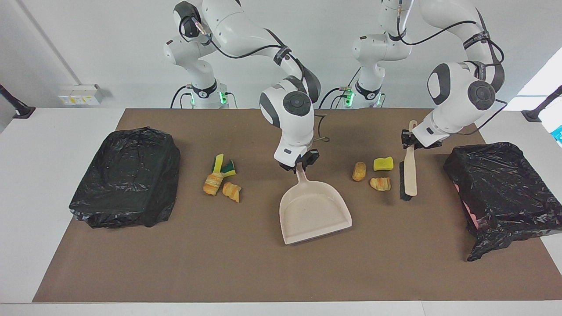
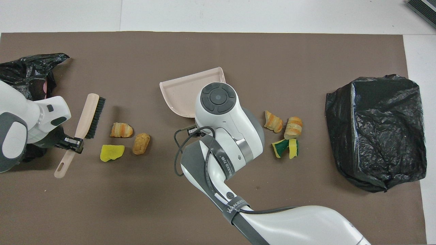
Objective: Sweep and dump trash in bin
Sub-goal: 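Lower the dustpan beside the bread with the right gripper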
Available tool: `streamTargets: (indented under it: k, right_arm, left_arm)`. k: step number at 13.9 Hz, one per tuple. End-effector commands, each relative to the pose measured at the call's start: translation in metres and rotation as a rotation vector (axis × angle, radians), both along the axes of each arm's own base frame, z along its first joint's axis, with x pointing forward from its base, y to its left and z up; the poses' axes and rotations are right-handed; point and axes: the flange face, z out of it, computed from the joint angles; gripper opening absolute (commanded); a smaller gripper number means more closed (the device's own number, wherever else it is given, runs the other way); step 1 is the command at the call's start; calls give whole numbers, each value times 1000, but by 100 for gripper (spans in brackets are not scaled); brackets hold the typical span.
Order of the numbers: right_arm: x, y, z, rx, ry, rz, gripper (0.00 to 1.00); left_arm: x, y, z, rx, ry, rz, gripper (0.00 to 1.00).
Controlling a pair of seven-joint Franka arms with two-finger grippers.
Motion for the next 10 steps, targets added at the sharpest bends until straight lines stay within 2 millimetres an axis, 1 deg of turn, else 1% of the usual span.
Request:
streamTargets:
  k: [1, 2, 4, 5, 6, 7, 8, 9, 10]
  right_arm:
    - [-32, -40, 24, 3, -7, 238, 0]
    - [-41, -42, 21, 5, -1, 340, 0]
    - [-49, -48, 14, 19, 4, 592, 0]
    - [-50, -51, 11, 24, 7, 658, 0]
    - [-53, -51, 10, 25, 23, 711, 0]
    - [-59, -46, 6, 18, 49, 733, 0]
    - [-69, -35, 3, -16, 50, 777, 0]
    - [-78, -23, 2, -60, 44, 813, 0]
    - [-82, -21, 0, -83, 47, 802, 0]
  left_arm:
    - [-27, 6, -15, 19, -14, 165, 0]
    - [-36, 3, -21, 31, -13, 213, 0]
    - [-67, -6, -38, 49, -36, 274, 0]
    - [-76, -17, -49, 56, -39, 281, 0]
    - [-79, -35, -53, 61, -38, 269, 0]
    - [-80, -44, -54, 67, -36, 276, 0]
    - [-80, -57, -55, 66, -38, 246, 0]
    - [-80, -62, -58, 66, -33, 229, 0]
    - [-81, -70, -64, 68, -23, 208, 0]
